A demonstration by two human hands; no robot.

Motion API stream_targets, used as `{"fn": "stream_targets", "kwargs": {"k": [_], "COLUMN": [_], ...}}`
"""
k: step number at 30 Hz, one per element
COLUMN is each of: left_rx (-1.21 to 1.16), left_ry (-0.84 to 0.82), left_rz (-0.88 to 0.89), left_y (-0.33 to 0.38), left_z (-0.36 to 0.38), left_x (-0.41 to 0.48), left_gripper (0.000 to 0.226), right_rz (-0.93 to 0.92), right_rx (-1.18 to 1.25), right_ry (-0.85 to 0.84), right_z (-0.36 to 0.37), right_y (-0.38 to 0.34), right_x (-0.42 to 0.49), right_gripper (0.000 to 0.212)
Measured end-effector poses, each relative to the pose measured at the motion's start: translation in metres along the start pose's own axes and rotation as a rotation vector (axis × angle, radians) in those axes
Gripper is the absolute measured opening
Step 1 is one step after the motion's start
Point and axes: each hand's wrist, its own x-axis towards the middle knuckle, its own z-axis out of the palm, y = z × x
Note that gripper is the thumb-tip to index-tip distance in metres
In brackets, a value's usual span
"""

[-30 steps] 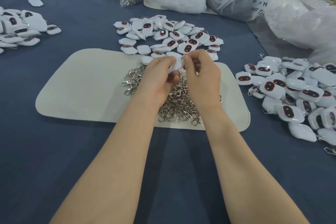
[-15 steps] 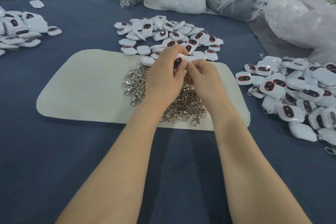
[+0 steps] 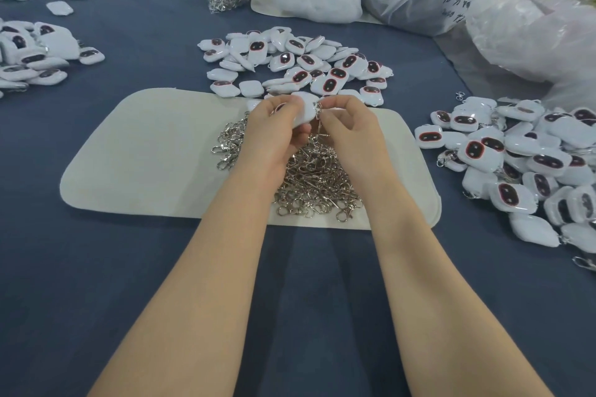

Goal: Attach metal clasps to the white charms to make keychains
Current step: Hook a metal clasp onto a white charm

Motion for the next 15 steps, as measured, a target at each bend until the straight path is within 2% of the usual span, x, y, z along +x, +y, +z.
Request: {"fn": "stream_targets", "kwargs": {"k": [5,15], "left_rx": [-0.087,-0.342], "left_ry": [-0.036,-0.187], "left_rz": [-0.069,-0.292], "left_y": [0.003,0.0053], "left_z": [0.0002,-0.0017], "left_x": [-0.0006,-0.0027], "left_gripper": [0.004,0.015], "right_rz": [-0.086,-0.229], "right_rx": [-0.103,-0.049], "right_ry": [0.049,0.108], "right_z": [0.002,0.0032], "right_y": [-0.0003,-0.0058], "right_x": [-0.0011,-0.0055], "right_gripper": [0.017,0.022]}}
